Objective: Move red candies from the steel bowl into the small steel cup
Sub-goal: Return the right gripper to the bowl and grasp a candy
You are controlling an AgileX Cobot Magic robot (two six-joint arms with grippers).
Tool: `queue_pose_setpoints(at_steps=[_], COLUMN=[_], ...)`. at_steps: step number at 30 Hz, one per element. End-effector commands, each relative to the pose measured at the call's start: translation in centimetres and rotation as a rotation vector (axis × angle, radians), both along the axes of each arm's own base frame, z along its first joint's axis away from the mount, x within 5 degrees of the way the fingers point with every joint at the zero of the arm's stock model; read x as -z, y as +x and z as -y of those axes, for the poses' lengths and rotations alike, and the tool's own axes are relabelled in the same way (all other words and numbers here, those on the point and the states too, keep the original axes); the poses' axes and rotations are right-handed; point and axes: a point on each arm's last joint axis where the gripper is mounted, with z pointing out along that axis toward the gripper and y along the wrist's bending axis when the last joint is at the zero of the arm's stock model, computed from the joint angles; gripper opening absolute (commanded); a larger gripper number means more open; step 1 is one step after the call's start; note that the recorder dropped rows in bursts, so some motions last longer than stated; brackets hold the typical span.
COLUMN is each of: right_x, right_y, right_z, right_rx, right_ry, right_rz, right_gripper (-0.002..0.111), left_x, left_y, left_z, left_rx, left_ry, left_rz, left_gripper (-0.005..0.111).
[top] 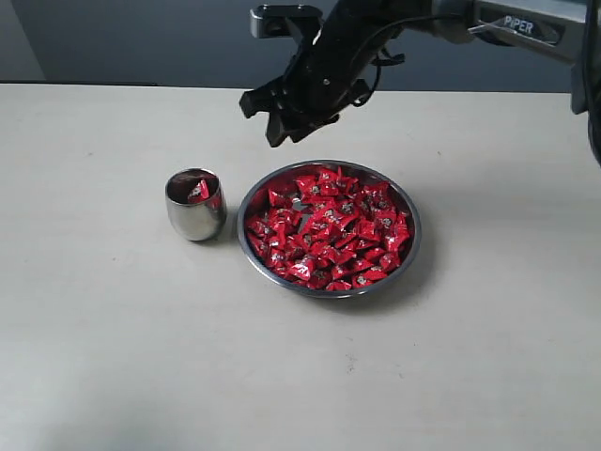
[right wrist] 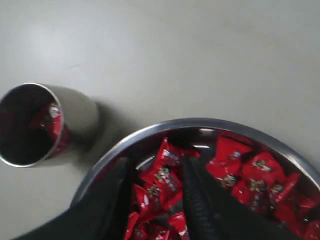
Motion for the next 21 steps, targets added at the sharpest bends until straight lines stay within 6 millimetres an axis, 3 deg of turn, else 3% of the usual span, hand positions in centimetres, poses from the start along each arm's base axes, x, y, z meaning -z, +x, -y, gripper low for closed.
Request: queue_pose_setpoints(at_steps=[1,15,21], right_x=[0.2,5.9,6.8], right_y=[0.2,0.5,0.7], right_z=[1.0,-0.2,-0.4], right_rx=[0.015,0.048,0.056], right_ry=[-0.016,0.003,0.002], right_rz=[-0.023,-0.175,-0.172], right_gripper=[0.034,0.034,0.051], left_x=[-0.4,-0.4,-0.4], left_y=[0.0,0.0,0.0], left_z=[0.0,0.0,0.0], left_rx=[0.0,0.0,0.0], left_ry=[0.002,0.002,0.002], left_rz=[0.019,0.019,0.019], left_gripper=[0.0,0.0,0.0])
